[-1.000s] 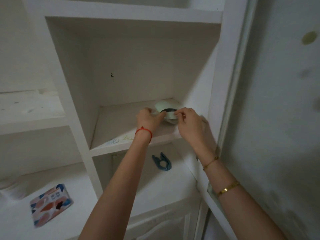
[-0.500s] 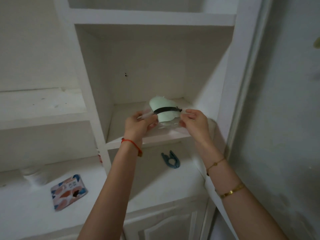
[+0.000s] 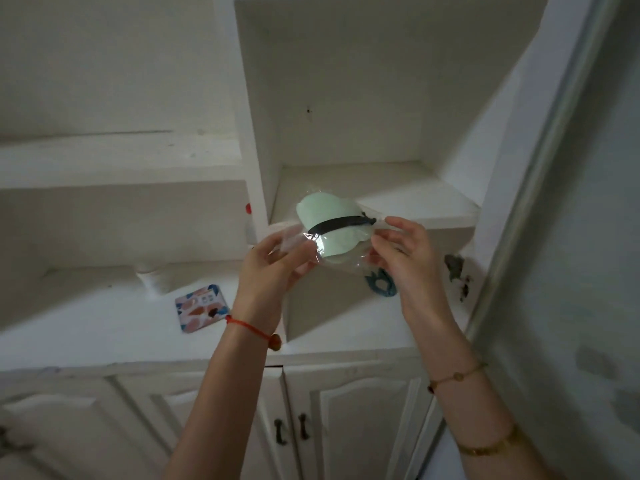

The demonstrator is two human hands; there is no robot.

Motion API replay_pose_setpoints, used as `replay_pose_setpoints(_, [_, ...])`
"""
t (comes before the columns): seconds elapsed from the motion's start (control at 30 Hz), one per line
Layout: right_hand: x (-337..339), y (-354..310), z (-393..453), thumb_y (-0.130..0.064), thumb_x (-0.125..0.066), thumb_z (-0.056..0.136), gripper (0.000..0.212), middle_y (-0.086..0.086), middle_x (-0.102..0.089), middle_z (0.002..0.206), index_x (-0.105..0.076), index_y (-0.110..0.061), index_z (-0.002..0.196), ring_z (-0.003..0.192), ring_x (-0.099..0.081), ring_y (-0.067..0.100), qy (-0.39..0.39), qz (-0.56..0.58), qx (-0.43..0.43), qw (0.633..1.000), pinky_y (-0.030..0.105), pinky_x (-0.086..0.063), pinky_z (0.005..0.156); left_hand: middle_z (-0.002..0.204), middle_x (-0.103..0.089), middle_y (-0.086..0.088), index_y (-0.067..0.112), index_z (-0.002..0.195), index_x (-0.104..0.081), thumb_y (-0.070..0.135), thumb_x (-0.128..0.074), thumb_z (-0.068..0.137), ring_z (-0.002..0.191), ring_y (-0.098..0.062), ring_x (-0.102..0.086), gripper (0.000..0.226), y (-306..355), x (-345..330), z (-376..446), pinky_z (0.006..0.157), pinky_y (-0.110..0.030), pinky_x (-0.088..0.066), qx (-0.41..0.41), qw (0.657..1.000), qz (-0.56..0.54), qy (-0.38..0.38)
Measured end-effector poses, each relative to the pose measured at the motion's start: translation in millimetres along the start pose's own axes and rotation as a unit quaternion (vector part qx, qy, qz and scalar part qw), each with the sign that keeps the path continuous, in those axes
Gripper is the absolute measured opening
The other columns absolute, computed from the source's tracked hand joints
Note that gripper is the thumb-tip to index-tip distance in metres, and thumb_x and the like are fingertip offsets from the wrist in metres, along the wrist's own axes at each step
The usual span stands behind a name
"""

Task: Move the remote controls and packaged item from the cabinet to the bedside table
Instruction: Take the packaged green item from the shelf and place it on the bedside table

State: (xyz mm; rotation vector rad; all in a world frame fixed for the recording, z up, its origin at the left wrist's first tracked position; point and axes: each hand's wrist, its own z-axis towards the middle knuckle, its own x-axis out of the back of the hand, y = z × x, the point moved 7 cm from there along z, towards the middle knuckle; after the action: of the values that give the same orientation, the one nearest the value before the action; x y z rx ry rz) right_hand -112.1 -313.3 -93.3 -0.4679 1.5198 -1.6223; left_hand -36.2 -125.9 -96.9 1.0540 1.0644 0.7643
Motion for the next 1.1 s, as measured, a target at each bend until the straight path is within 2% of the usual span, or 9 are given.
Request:
replay_pose_setpoints(0.17, [-8.8,23.1,-44.8,0.005,-0.064,0.086,0.037,0.014,-0.066,0.111,-0.055,-0.006,0.119,0.092,-0.066,0.020,-0.043,0.043,-0.037,0.997,0.018,-0.054,0.066,0.110,-0.074,-0.012,0.005,0.122,-0.063,0.000,-0.068,0.085,0.101,-0.022,-0.072,0.038,-6.0,31.0,-56.5,0.080,-0.024,-0.058,0.005,1.000,-0.001,0.026])
replay_pose_setpoints(0.33, [-23.7,49.8,-91.5,0.005,-0.065,0.085,0.033,0.005,-0.067,0.104,-0.058,-0.019,0.106,0.091,-0.069,0.014,-0.105,0.019,-0.067,0.992,0.020,-0.055,0.071,0.109,-0.075,-0.004,0.009,0.120,-0.065,0.000,-0.070,0.083,0.102,-0.015,-0.071,0.039,-25.4,75.1,-112.2,0.086,-0.027,-0.058,0.029,0.994,0.040,0.099])
replay_pose_setpoints(0.57, [-48.7,96.6,-151.3,0.001,-0.064,0.087,0.034,0.004,-0.068,0.106,-0.059,-0.013,0.117,0.089,-0.071,0.015,-0.206,-0.018,-0.147,0.967,0.023,-0.058,0.076,0.109,-0.075,0.002,0.014,0.119,-0.065,0.007,-0.072,0.084,0.104,-0.013,-0.070,0.037,-53.0,140.3,-189.4,0.082,-0.025,-0.055,0.077,0.975,0.088,0.191])
replay_pose_setpoints(0.83, [-97.2,146.0,-217.6,0.000,-0.065,0.087,0.025,0.005,-0.069,0.103,-0.066,-0.014,0.108,0.091,-0.072,0.017,-0.321,-0.040,-0.223,0.919,0.027,-0.058,0.080,0.110,-0.075,-0.001,0.012,0.119,-0.066,0.010,-0.074,0.079,0.105,-0.013,-0.070,0.041,-52.4,198.9,-277.2,0.093,-0.028,-0.054,0.100,0.947,0.092,0.290])
replay_pose_setpoints(1.1, [-177.1,184.4,-307.1,0.000,-0.064,0.087,0.024,0.006,-0.068,0.104,-0.066,-0.015,0.106,0.097,-0.069,0.020,-0.451,-0.071,-0.265,0.850,0.025,-0.057,0.079,0.107,-0.076,-0.003,0.012,0.119,-0.065,0.004,-0.074,0.078,0.101,-0.016,-0.072,0.043,-49.6,275.7,-370.4,0.085,-0.026,-0.057,0.107,0.893,0.075,0.431])
